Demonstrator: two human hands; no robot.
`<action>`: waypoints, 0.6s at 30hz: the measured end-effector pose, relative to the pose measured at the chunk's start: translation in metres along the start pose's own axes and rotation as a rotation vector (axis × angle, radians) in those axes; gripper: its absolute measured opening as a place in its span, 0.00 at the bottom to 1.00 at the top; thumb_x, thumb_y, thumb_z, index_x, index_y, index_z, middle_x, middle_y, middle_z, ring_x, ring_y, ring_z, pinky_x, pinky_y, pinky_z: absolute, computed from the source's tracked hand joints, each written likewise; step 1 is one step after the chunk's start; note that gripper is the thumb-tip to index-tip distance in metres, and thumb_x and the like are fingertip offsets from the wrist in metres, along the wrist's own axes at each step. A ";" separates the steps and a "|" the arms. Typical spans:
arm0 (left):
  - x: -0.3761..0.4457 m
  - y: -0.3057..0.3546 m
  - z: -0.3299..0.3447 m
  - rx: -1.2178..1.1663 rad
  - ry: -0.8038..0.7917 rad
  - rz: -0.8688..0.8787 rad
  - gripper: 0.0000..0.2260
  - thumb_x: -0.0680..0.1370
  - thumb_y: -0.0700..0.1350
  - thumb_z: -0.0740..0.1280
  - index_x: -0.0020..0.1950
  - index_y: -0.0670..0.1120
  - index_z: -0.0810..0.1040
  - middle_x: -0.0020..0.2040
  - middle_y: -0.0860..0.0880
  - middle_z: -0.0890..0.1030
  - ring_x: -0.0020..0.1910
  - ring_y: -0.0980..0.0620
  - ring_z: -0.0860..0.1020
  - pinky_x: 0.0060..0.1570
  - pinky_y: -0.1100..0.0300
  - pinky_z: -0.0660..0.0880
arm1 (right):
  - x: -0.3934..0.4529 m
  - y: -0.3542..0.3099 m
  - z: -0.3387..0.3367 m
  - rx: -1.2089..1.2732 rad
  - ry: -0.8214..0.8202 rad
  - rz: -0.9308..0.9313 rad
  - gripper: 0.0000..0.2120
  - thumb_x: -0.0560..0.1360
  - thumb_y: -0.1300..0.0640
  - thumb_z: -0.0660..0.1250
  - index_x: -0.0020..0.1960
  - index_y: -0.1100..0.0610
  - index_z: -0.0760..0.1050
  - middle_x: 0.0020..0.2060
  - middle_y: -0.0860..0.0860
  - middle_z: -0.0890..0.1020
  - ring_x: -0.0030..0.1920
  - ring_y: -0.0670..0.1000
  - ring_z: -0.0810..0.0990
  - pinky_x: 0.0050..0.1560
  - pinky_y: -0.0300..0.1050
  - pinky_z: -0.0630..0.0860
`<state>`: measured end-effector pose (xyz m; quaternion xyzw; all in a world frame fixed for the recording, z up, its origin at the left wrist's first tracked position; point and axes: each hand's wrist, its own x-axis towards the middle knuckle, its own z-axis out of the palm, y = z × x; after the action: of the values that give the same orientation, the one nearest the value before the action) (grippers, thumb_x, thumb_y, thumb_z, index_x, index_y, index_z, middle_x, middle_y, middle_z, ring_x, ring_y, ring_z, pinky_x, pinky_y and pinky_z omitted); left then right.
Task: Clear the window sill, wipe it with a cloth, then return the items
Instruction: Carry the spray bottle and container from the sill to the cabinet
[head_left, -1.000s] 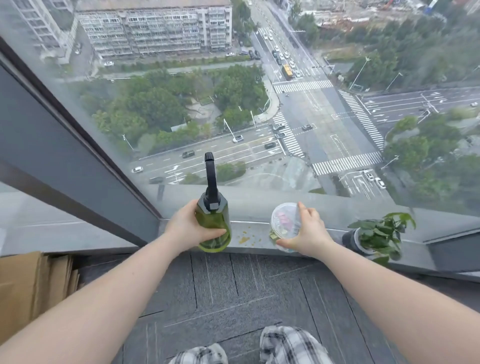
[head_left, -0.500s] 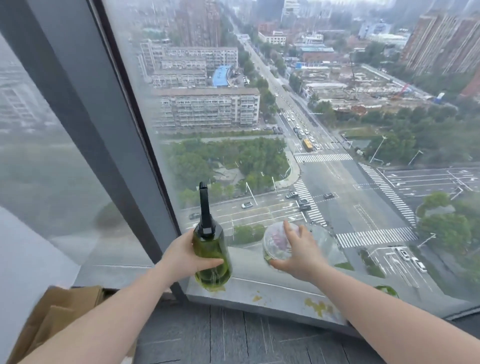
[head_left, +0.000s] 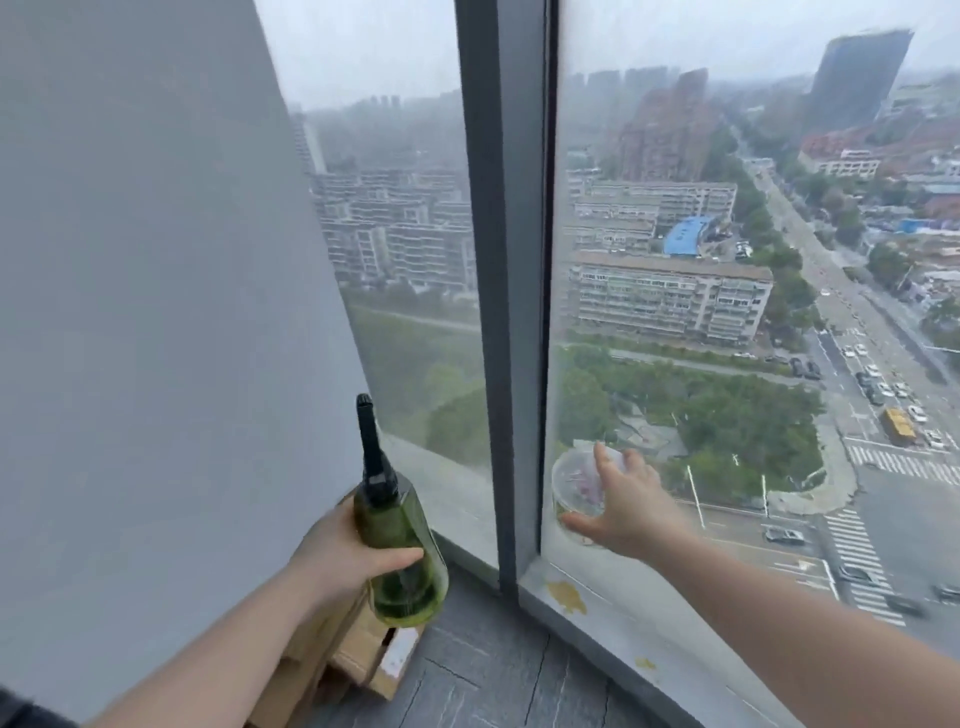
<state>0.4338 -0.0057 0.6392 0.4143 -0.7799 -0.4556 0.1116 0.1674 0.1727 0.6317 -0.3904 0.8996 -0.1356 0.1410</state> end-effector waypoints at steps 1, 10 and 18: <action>-0.015 -0.008 -0.012 0.000 0.023 -0.021 0.20 0.60 0.53 0.81 0.49 0.58 0.78 0.46 0.60 0.82 0.49 0.59 0.80 0.47 0.62 0.75 | -0.003 -0.016 0.002 -0.007 -0.013 -0.027 0.51 0.68 0.32 0.65 0.78 0.50 0.42 0.75 0.56 0.53 0.74 0.60 0.55 0.69 0.55 0.66; -0.204 -0.135 -0.166 -0.022 0.382 -0.257 0.24 0.60 0.58 0.79 0.52 0.58 0.77 0.49 0.59 0.81 0.50 0.57 0.79 0.51 0.58 0.77 | -0.085 -0.262 0.073 -0.099 -0.118 -0.463 0.48 0.68 0.31 0.63 0.78 0.47 0.44 0.73 0.58 0.57 0.72 0.60 0.61 0.66 0.53 0.68; -0.463 -0.283 -0.300 -0.078 0.701 -0.461 0.20 0.61 0.58 0.79 0.48 0.57 0.78 0.46 0.58 0.82 0.48 0.59 0.79 0.48 0.60 0.76 | -0.262 -0.498 0.195 -0.186 -0.215 -0.785 0.47 0.69 0.31 0.63 0.78 0.46 0.42 0.71 0.58 0.57 0.69 0.60 0.62 0.64 0.53 0.69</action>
<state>1.0455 0.0866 0.6743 0.7032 -0.5639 -0.3295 0.2810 0.7404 0.0127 0.6669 -0.7268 0.6710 -0.0554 0.1360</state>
